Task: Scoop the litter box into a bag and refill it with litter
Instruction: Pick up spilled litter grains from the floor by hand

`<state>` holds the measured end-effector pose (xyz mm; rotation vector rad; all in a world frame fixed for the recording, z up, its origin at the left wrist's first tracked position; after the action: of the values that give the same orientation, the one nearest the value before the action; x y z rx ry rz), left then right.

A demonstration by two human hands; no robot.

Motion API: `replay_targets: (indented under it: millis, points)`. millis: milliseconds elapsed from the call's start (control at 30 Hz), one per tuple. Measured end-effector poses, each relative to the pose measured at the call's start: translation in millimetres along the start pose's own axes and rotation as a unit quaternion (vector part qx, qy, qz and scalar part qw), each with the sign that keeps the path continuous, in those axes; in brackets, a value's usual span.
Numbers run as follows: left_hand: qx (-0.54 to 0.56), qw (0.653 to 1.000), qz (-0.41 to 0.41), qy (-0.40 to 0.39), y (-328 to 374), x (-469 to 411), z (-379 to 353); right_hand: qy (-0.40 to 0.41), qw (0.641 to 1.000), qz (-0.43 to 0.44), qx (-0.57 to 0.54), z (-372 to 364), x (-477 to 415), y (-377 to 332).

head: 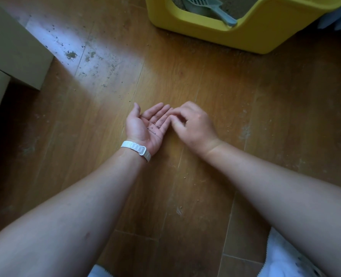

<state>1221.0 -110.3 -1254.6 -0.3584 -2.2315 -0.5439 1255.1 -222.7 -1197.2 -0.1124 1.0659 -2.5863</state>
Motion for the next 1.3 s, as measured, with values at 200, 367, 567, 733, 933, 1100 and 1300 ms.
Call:
replay_targets:
  millis: [200,367,567,733,933,1100,1300]
  points:
    - [-0.009,1.000,-0.002,0.003,1.7,-2.3,0.0,-0.030,0.990,-0.097,0.099,16.6,-5.1,64.8]
    - [-0.015,1.000,0.008,0.003,-2.9,-3.8,-3.4,-0.035,0.991,-0.081,0.103,9.3,-10.6,69.6]
    - [-0.014,1.000,0.012,-0.006,-4.8,-6.7,-10.6,-0.016,0.994,-0.048,0.098,6.0,-14.4,63.7]
    - [-0.014,1.000,0.011,-0.008,-4.2,-8.7,-10.0,-0.007,0.994,-0.046,0.101,-0.3,-14.6,64.1]
    - [-0.016,1.000,0.011,-0.007,-6.1,-8.5,-11.1,0.006,0.991,-0.048,0.121,-5.4,-10.7,59.4]
    - [-0.019,1.000,0.006,-0.002,-6.2,-6.3,-9.1,-0.026,0.988,-0.064,0.140,-9.0,-13.0,56.9]
    - [0.002,1.000,0.000,0.016,-10.5,-3.9,-2.1,-0.008,0.998,-0.044,0.053,-5.0,-0.6,21.3]
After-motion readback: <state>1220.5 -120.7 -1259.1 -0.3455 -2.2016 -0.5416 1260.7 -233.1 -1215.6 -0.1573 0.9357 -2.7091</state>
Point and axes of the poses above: each hand's wrist, its own x-axis away from the middle knuckle, its own z-axis out of the back of the hand, y = z × x, the point moved 7 cm from there along -x, towards the middle knuckle, and after that the axes turned 3 degrees about -y, right-handed, at the moved point
